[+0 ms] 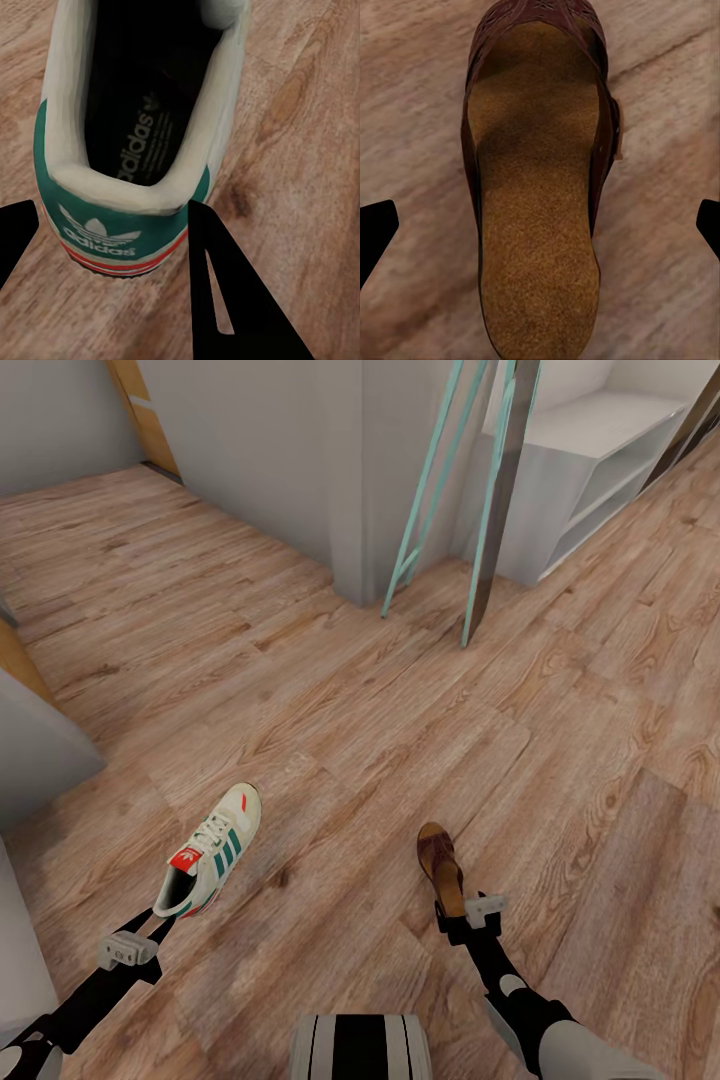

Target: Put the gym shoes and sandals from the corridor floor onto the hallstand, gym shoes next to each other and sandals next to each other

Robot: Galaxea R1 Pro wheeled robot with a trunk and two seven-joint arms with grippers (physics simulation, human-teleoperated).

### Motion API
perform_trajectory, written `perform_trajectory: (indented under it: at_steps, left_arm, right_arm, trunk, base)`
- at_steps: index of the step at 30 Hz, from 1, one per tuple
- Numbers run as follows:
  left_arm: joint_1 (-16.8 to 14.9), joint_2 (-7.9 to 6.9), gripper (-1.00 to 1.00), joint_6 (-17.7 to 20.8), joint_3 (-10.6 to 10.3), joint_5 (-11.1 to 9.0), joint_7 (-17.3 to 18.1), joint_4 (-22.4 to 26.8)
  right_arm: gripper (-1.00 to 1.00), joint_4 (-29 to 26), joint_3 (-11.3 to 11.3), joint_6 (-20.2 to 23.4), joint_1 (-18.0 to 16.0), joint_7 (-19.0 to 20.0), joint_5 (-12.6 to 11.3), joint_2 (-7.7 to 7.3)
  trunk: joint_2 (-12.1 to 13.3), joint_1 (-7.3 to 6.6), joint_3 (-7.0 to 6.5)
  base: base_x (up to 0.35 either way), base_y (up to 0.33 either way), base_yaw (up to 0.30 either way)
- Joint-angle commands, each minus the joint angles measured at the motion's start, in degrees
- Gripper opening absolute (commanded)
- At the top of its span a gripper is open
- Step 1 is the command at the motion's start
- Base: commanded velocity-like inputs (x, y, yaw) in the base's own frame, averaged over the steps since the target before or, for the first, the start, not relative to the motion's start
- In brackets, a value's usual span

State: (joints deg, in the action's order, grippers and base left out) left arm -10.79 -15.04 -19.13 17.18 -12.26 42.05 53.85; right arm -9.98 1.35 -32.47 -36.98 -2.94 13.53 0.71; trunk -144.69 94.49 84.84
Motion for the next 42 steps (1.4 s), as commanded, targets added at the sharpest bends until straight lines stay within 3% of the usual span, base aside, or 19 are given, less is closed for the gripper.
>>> perform_trajectory:
  at_steps: [1, 8, 24, 29, 42]
  left_arm:
    - [-0.03, 0.00, -1.00, 0.06, 0.05, -0.40, 0.40, -0.06]
    - [-0.04, -0.03, -1.00, 0.06, 0.05, -0.40, 0.40, -0.06]
    - [-0.03, 0.01, -1.00, 0.06, 0.05, -0.40, 0.40, -0.06]
    - [-0.02, 0.01, -1.00, 0.06, 0.05, -0.40, 0.40, -0.06]
    - [-0.03, 0.00, -1.00, 0.06, 0.05, -0.40, 0.40, -0.06]
  right_arm:
    - [1.00, 0.05, 0.15, -0.13, -0.03, -0.31, 0.53, 0.01]
    - [1.00, 0.08, 0.15, -0.10, -0.01, -0.31, 0.53, -0.06]
    - [1.00, 0.05, 0.15, 0.63, 0.06, -0.31, 0.53, -0.21]
    - [1.00, 0.05, 0.15, 0.64, 0.06, -0.31, 0.53, -0.23]
    - [1.00, -0.08, 0.22, -0.25, 0.17, -0.39, 0.46, -0.22]
  trunk:
    - [-0.02, 0.02, 0.25]
    - [-0.12, 0.20, 1.80]
    - [-0.12, 0.20, 1.80]
    - [-0.18, 0.33, 2.91]
    - [-0.18, 0.33, 2.91]
  base:
    - [0.000, 0.000, 0.000]
    - [0.000, 0.000, 0.000]
    - [0.000, 0.000, 0.000]
    - [0.000, 0.000, 0.000]
    - [0.000, 0.000, 0.000]
